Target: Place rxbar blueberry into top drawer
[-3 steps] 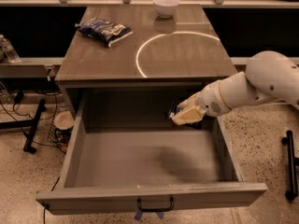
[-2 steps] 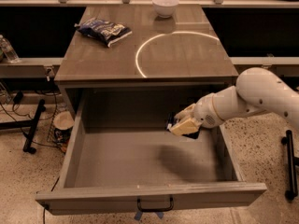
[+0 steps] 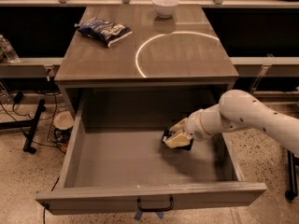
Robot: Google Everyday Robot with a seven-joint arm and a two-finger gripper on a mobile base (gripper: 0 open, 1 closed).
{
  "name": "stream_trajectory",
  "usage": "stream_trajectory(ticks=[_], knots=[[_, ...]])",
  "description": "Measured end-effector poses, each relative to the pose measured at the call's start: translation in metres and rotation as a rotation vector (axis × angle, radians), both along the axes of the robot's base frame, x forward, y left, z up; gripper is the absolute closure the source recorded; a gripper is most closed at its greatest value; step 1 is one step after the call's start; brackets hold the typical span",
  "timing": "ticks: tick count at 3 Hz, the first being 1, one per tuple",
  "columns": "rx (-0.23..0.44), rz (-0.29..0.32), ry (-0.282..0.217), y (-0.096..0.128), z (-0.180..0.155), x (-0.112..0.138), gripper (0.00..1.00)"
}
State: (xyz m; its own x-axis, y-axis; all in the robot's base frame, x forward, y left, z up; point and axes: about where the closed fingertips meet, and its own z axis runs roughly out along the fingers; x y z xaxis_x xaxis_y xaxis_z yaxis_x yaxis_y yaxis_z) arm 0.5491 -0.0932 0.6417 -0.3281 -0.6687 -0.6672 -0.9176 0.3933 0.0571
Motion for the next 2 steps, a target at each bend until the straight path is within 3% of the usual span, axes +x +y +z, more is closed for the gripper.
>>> stream_trajectory(ticks=[1,2], knots=[[-0.022,-0.015,0.016,0.0097,-0.0252,0.0025,0.54],[-0.019,-0.023,0.029,0.0177,-0.0271,0.0059,0.23]])
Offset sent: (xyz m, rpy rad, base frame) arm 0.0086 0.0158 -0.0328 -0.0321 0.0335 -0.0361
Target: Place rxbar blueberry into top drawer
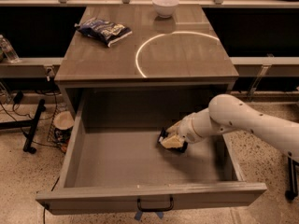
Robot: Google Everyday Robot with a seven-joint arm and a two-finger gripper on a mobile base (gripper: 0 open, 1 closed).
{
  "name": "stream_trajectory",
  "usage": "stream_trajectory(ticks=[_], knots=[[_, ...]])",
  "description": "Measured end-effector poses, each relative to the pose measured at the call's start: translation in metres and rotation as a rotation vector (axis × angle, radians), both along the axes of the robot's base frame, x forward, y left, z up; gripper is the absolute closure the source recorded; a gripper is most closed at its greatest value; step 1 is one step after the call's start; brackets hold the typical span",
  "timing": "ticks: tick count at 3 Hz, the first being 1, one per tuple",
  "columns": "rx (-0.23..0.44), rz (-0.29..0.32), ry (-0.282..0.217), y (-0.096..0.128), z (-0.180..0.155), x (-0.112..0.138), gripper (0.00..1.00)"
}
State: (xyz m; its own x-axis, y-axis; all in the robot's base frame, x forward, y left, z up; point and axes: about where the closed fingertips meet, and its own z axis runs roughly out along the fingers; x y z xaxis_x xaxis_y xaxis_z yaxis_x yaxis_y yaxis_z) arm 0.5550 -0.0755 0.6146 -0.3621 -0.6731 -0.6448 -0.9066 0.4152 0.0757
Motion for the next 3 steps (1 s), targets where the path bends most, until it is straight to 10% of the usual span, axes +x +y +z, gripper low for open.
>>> stream_trajectory(ticks=[1,3], knots=[[0.029,-0.003,0.007,0.012,0.010,0.004,0.02],[0.097,-0.037,-0.042,0.013,0.067,0.014,0.00]])
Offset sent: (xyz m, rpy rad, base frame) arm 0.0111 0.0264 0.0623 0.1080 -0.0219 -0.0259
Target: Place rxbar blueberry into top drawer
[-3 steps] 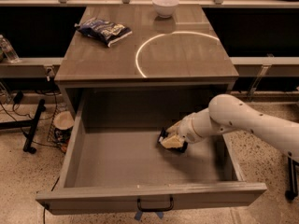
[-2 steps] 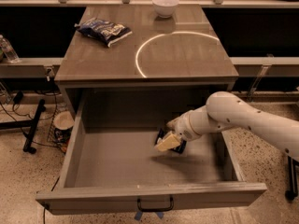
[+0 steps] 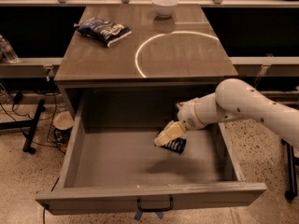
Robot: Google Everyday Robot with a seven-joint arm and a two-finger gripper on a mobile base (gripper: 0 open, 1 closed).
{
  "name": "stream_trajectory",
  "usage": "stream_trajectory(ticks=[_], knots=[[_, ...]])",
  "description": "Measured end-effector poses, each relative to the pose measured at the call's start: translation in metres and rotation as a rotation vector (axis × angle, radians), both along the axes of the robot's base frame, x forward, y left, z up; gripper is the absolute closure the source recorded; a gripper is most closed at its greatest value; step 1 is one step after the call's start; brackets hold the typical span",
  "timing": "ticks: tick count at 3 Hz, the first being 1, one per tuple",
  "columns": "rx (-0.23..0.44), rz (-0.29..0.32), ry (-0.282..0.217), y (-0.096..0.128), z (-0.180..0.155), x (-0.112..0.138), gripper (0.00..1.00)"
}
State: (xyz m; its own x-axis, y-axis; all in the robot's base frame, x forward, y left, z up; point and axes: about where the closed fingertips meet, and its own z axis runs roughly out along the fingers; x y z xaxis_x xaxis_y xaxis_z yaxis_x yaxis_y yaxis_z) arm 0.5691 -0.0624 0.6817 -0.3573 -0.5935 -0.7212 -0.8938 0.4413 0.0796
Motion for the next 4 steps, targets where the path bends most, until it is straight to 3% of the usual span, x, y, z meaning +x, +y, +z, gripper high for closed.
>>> stream_trajectory(ticks=[1,2,4], knots=[[0.048,-0.100,-0.087,-0.033,0.064,0.015,0.00],[0.087,-0.166,-0.150,-0.056,0.106,0.025,0.00],[0.076,-0.212,-0.208,-0.074,0.135,0.032,0.56]])
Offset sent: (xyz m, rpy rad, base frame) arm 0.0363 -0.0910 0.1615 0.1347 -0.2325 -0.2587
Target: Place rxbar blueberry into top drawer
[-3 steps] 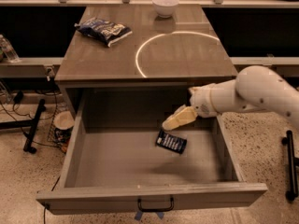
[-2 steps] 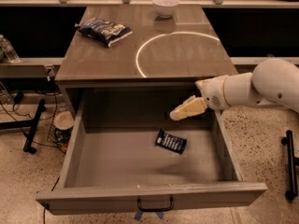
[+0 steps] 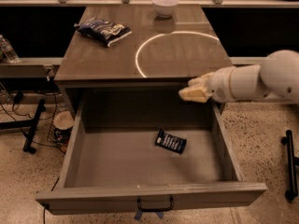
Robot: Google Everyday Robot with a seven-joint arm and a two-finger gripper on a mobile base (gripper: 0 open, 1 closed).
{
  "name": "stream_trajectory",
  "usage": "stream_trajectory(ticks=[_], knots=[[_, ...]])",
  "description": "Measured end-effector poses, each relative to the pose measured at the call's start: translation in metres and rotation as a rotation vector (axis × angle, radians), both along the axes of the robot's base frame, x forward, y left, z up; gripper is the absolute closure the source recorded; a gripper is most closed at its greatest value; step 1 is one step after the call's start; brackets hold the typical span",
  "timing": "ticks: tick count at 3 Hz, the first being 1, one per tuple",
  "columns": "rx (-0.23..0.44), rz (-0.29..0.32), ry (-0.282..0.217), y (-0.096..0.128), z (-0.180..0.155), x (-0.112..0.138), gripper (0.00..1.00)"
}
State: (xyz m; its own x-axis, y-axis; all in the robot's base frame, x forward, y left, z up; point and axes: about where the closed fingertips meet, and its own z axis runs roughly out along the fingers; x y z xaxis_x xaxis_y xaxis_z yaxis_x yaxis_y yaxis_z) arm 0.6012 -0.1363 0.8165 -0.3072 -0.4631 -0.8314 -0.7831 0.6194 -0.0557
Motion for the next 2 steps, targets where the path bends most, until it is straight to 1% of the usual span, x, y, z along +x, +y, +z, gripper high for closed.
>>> stream_trajectory(ticks=[1,2], knots=[[-0.061,-0.059,-0.194,-0.025,0.104,0.018,0.78],[-0.131,-0.115,-0.399,-0.035,0.223,0.039,1.00]])
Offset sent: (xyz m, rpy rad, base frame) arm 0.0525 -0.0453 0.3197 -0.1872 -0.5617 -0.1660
